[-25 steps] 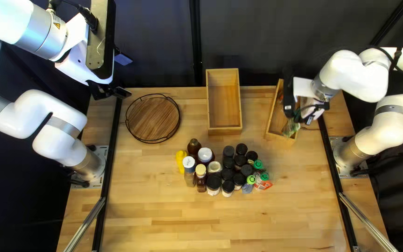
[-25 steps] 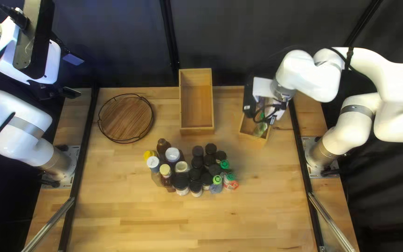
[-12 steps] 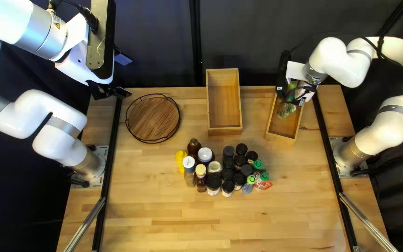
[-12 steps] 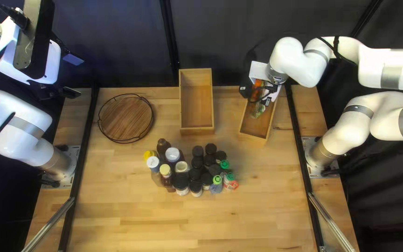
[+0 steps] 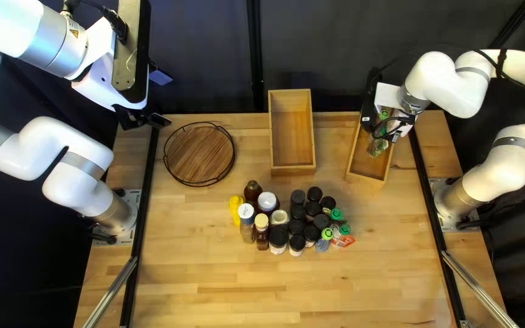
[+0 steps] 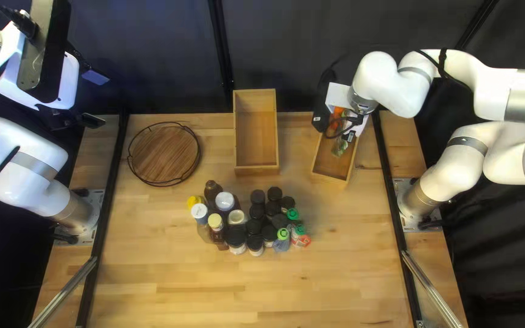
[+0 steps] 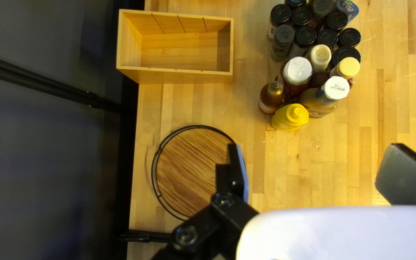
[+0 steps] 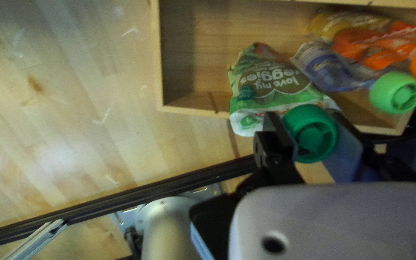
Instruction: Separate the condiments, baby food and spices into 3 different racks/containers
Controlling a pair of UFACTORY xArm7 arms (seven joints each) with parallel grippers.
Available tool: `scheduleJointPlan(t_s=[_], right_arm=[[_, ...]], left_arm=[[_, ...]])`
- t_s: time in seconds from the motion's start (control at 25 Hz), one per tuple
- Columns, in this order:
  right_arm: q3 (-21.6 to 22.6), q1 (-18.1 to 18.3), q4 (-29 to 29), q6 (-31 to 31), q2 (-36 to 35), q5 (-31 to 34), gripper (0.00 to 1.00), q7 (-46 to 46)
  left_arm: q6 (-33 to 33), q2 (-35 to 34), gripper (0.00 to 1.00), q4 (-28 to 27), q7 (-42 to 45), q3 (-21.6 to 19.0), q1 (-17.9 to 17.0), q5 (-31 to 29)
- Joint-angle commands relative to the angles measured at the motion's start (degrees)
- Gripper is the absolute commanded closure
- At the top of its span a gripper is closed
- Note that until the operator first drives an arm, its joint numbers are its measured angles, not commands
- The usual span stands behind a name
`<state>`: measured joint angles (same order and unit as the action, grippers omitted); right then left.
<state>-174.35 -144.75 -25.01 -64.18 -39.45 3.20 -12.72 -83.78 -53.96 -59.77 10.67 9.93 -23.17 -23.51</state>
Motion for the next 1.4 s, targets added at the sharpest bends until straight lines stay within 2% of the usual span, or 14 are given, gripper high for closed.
scheduleJointPlan(t_s=[0.04, 0.44, 0.76, 0.8, 0.84, 0.88, 1.04, 1.08, 1.2, 1.24, 1.4], right_arm=[[0.0, 1.4, 0.4, -0.2, 0.3, 0.8, 1.0, 1.4], [-1.6, 6.8, -1.1, 5.1, 6.5, 6.3, 1.0, 2.7], [-3.2, 10.1, -1.7, 8.1, 7.8, 9.1, 1.0, 3.0], [-3.4, 10.0, -1.6, 8.3, 7.7, 8.9, 0.91, 2.8], [-3.5, 9.9, -1.5, 8.4, 7.7, 8.8, 0.17, 2.7], [-3.6, 9.7, -1.1, 8.4, 7.0, 8.4, 0.0, 2.5], [-3.8, 9.5, -0.9, 8.3, 6.5, 8.1, 0.0, 2.2], [-2.5, 10.7, 0.5, 7.4, 2.4, 4.2, 0.0, -1.9], [-2.5, 10.7, 0.5, 7.4, 2.4, 4.2, 0.0, -1.9], [-3.3, 6.7, 0.8, 4.0, -2.6, 2.8, 0.0, -1.7], [-0.7, 3.9, -0.4, 0.9, -5.5, -0.9, 0.0, -1.5]], left_arm=[[0.0, 0.0, 0.0, 0.0, 0.0, 0.0, 0.0, 0.0], [0.0, 0.0, 0.0, 0.0, 0.0, 0.0, 0.0, 0.0], [0.0, 0.0, 0.0, 0.0, 0.0, 0.0, 0.0, 0.0], [0.0, 0.0, 0.0, 0.0, 0.0, 0.0, 0.0, 0.0], [0.0, 0.0, 0.0, 0.0, 0.0, 0.0, 0.0, 0.0], [0.0, 0.0, 0.0, 0.0, 0.0, 0.0, 0.0, 0.0], [0.0, 0.0, 0.0, 0.0, 0.0, 0.0, 0.0, 0.0], [0.0, 0.0, 0.0, 0.0, 0.0, 0.0, 0.0, 0.0], [0.0, 0.0, 0.0, 0.0, 0.0, 0.0, 0.0, 0.0], [0.0, 0.0, 0.0, 0.0, 0.0, 0.0, 0.0, 0.0], [0.0, 0.0, 0.0, 0.0, 0.0, 0.0, 0.0, 0.0]])
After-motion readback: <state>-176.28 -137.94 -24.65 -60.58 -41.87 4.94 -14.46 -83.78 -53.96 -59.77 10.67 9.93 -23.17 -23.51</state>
